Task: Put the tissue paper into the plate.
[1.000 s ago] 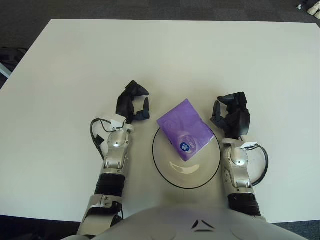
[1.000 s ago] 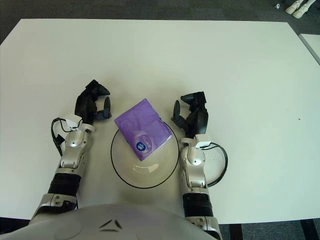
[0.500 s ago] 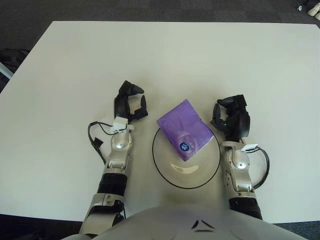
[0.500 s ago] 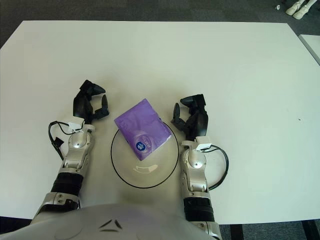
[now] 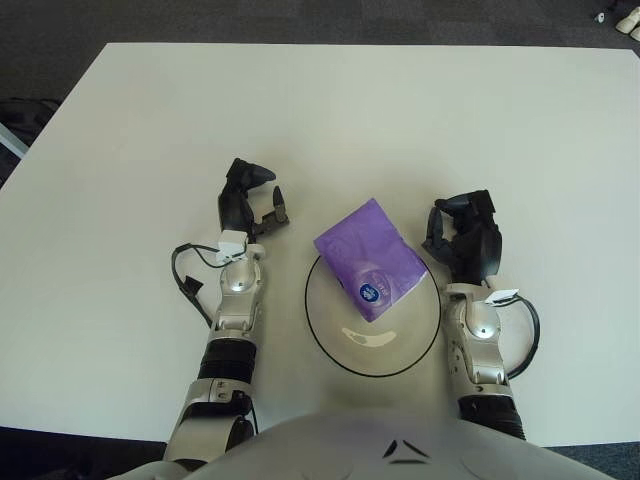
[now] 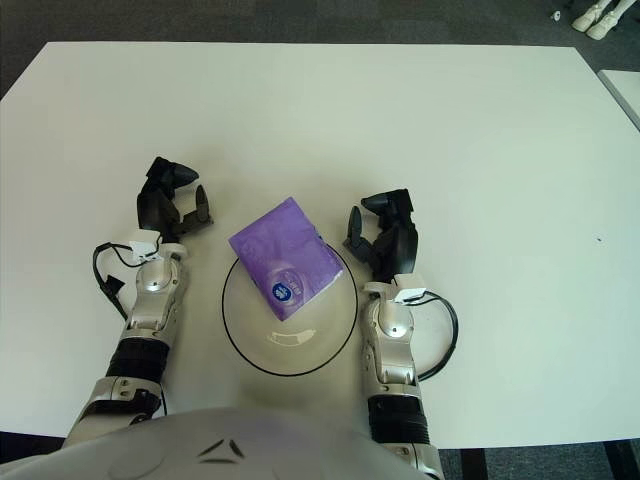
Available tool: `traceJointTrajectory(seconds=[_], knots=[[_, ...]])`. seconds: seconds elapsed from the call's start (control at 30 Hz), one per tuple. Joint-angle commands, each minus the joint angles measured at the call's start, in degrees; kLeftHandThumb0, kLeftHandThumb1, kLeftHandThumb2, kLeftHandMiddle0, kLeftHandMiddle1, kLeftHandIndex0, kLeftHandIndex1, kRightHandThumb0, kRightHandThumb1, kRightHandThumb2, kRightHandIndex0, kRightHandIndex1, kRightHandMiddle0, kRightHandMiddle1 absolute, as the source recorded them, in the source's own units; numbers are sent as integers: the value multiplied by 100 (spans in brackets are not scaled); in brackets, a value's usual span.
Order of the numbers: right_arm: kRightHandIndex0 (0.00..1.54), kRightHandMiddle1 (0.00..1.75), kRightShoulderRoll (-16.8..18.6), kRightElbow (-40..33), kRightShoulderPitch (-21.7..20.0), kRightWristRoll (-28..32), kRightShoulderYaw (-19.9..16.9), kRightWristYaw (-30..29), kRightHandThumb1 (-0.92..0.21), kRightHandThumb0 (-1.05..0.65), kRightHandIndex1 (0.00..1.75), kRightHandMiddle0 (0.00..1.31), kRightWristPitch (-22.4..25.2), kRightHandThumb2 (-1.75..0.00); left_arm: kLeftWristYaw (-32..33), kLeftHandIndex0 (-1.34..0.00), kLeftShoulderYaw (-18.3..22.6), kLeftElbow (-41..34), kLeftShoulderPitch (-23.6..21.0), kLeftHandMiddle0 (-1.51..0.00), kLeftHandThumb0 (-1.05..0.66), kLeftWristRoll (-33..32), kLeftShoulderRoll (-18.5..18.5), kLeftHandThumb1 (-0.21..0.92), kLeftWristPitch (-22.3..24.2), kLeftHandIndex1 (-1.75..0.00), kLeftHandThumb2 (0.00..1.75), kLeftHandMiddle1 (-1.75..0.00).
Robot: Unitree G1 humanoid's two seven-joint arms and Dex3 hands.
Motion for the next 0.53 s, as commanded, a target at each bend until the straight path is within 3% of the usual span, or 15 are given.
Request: traceJointTrajectory(seconds=[0.0,0.5], knots=[[59,175,105,242,276,80,-92,-7,-58,-40,145,41,172,-100,7,-51,107,532,495,-67,-1,-80,-26,21,389,-175,143,-168],[64,175,32,409,226,-41,-112,-11,-55,-41,141,43,-47,-103,-384,-48,224,237,581,-62,-1,-468,52,25,707,-175,139,-170]])
